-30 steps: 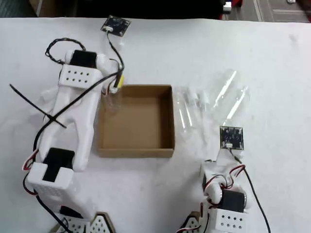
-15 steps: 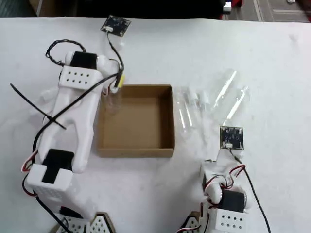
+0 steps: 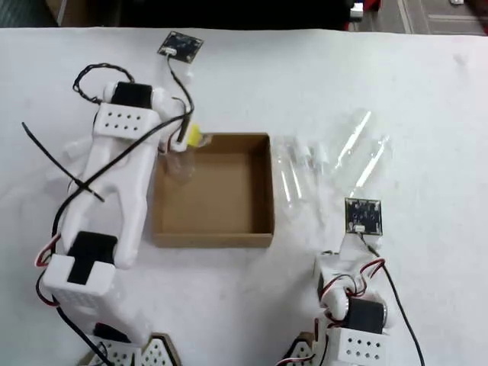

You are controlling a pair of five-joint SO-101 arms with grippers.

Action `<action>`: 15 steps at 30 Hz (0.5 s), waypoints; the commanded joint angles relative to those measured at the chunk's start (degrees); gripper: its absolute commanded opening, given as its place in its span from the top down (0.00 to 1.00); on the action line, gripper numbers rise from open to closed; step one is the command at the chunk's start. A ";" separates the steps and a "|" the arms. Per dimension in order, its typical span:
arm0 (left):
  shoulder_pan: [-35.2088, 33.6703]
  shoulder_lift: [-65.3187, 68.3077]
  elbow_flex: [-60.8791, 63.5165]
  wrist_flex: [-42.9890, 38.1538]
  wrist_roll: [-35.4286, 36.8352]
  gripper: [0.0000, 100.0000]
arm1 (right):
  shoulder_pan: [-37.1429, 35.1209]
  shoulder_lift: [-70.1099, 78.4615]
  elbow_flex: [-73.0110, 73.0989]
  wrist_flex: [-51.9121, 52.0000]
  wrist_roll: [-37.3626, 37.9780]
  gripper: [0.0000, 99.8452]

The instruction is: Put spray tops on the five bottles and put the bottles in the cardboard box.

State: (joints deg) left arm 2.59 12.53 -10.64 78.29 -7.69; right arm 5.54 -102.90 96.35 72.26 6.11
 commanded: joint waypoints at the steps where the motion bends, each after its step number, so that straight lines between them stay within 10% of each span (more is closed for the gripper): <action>1: -0.40 -1.01 -5.54 4.31 0.70 0.79 | -0.22 -0.31 0.53 0.31 -0.09 0.98; 15: -1.10 -1.01 -24.70 17.76 0.70 0.75 | -0.13 -0.31 0.53 0.31 -0.09 0.98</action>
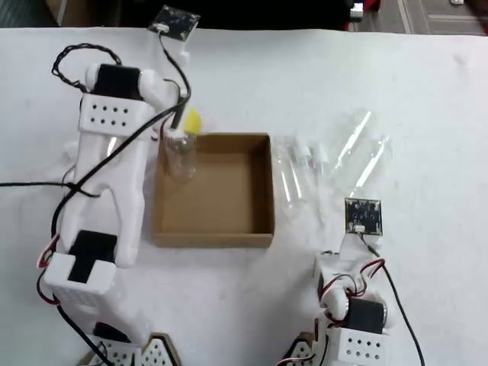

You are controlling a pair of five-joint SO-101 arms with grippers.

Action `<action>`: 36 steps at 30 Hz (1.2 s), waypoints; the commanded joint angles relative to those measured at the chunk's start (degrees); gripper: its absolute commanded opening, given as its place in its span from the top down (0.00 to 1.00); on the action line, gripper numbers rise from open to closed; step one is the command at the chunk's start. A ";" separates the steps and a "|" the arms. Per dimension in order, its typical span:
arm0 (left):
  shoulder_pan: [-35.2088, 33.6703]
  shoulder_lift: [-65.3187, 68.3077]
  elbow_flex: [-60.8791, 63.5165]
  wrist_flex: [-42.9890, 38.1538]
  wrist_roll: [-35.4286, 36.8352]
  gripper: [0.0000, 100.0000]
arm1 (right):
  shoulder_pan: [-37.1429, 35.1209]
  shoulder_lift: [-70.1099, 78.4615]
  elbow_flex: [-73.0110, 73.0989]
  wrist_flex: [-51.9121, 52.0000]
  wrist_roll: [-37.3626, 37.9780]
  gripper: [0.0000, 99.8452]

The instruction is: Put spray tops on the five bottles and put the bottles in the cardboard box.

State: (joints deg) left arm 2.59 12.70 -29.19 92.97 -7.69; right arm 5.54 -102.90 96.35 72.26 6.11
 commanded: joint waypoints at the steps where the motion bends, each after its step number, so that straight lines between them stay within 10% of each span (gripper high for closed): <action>1: -1.54 -1.19 -8.70 4.92 0.70 0.75 | -0.04 -0.31 0.53 0.31 -0.09 0.98; 9: -18.24 -4.53 -21.80 9.67 -0.35 0.75 | 0.04 -0.31 0.53 0.31 -0.09 0.98; 17: -31.52 -9.80 -3.52 9.23 -17.41 0.75 | -0.22 -0.31 0.53 0.31 -0.09 0.98; 28: -33.63 -6.11 10.46 -12.48 -42.73 0.75 | 0.04 -0.31 0.53 0.31 -0.09 0.98; 36: -32.75 8.92 4.57 -20.84 -44.31 0.75 | -0.13 -0.31 0.53 0.31 -0.09 0.98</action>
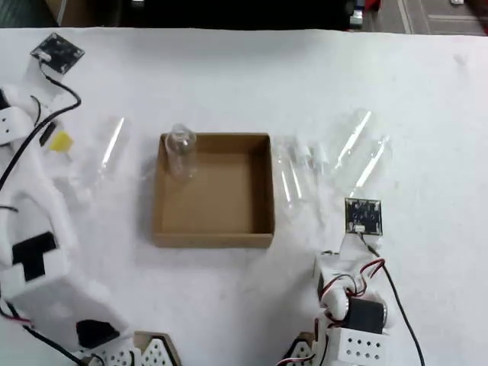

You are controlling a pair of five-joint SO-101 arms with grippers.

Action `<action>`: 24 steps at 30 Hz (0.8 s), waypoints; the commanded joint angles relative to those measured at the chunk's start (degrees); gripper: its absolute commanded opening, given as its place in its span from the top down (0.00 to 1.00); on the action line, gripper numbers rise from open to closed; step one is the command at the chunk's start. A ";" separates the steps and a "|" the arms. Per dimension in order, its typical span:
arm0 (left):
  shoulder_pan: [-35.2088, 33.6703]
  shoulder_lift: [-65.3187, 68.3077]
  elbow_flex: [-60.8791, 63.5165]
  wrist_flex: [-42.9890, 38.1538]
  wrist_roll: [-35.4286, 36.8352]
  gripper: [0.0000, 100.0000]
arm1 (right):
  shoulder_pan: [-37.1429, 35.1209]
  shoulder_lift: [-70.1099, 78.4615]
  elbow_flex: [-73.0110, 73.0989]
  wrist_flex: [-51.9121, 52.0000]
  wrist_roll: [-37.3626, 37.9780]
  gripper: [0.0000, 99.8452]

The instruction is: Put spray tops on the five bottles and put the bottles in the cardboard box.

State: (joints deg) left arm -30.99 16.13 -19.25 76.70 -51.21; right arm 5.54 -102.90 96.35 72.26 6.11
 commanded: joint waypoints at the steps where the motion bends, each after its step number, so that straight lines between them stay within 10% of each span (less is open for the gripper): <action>1: 0.84 7.78 -6.59 -5.54 -0.88 0.75 | -0.13 -0.31 0.53 0.31 -0.09 0.98; 24: 6.29 30.81 -22.86 -6.86 -18.20 0.75 | -0.22 -0.31 0.53 0.31 -0.09 0.98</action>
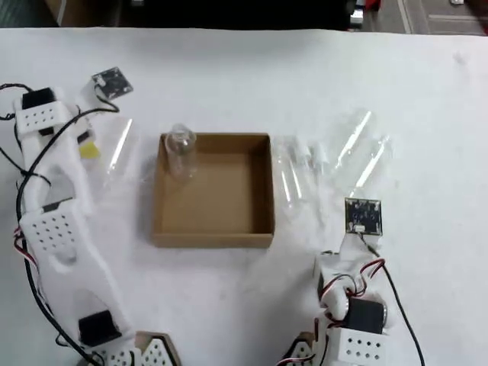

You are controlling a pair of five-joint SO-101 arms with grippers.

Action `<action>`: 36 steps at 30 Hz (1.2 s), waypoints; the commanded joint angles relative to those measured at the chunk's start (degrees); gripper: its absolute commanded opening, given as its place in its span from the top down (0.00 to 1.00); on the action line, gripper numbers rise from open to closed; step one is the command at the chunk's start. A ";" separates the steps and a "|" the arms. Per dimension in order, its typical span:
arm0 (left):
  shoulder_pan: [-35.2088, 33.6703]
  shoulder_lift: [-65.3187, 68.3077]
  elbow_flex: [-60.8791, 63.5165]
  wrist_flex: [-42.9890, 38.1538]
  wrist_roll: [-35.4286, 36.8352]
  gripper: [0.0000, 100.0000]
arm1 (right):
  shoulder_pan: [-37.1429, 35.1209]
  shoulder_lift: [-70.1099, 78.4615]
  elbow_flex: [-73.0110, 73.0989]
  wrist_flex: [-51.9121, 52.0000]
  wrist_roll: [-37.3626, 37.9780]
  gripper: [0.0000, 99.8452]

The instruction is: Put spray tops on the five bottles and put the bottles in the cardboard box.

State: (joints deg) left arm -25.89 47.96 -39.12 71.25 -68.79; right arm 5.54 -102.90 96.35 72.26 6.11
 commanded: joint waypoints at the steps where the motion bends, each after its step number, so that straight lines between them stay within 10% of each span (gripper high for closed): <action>1: 1.19 -1.01 -2.99 -1.49 -0.62 0.75 | -0.22 -0.31 0.53 0.31 -0.09 0.98; 25: 2.51 1.54 -3.78 -2.46 -0.53 0.79 | -0.04 -0.31 0.53 0.31 -0.09 0.98; 36: 1.19 17.27 -29.80 11.78 0.26 0.79 | -0.22 -0.31 0.53 0.31 -0.09 0.98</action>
State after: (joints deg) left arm -24.31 62.02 -58.11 77.05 -68.35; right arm 5.54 -102.90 96.35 72.26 6.11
